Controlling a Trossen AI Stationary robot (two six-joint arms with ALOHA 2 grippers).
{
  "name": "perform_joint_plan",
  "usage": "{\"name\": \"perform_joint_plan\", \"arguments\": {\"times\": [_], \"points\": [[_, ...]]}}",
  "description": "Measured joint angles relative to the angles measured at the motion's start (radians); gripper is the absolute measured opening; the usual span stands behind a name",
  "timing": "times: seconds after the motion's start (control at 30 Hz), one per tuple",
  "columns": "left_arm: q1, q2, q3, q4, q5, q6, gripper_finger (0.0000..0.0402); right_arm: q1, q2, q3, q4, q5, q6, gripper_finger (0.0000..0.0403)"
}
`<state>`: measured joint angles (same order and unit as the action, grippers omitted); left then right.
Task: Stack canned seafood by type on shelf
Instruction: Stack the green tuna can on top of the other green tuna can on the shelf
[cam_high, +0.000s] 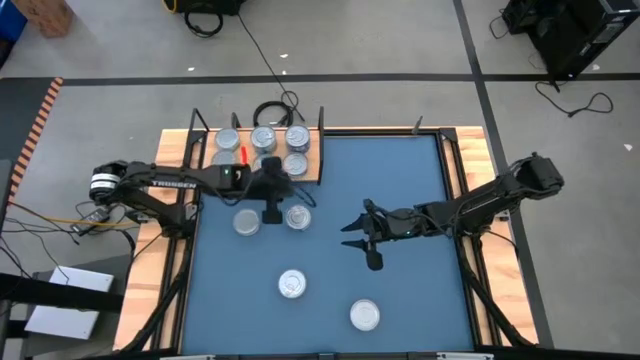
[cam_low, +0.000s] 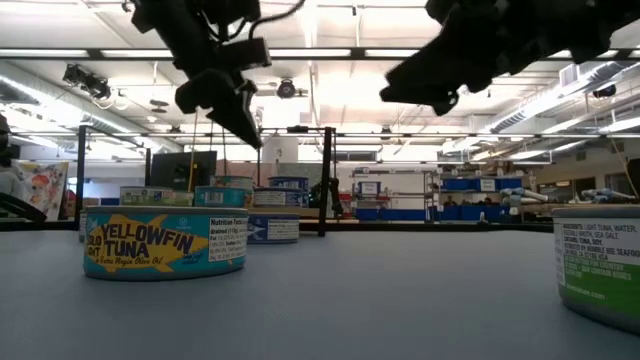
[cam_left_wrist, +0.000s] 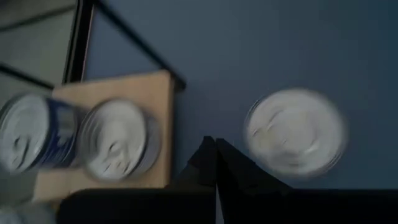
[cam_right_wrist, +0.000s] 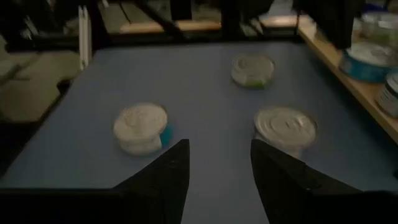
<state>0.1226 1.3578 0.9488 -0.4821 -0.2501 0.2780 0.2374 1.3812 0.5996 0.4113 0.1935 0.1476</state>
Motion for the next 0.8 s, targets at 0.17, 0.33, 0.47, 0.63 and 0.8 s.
{"name": "perform_joint_plan", "arguments": {"times": [0.17, 0.33, 0.47, 0.63, 0.8], "points": [[-0.079, -0.023, -0.084, 0.210, 0.000, -0.050, 0.0001, -0.002, 0.119, 0.000, 0.151, -0.012, -0.055, 0.0164], [-0.162, -0.026, -0.134, 0.320, -0.007, -0.071, 0.0001, -0.003, 0.230, 0.025, 0.259, -0.010, -0.072, 0.0106], [-0.219, -0.025, -0.153, 0.336, -0.058, -0.089, 0.0001, -0.003, 0.276, 0.064, 0.262, -0.011, -0.078, 0.0031], [-0.300, -0.037, -0.156, 0.329, -0.116, -0.126, 0.0000, -0.003, 0.286, 0.084, 0.264, -0.011, -0.101, 0.0017], [-0.376, -0.037, -0.155, 0.326, -0.179, -0.141, 0.0000, -0.003, 0.286, 0.084, 0.268, -0.011, -0.102, 0.0009]]}}
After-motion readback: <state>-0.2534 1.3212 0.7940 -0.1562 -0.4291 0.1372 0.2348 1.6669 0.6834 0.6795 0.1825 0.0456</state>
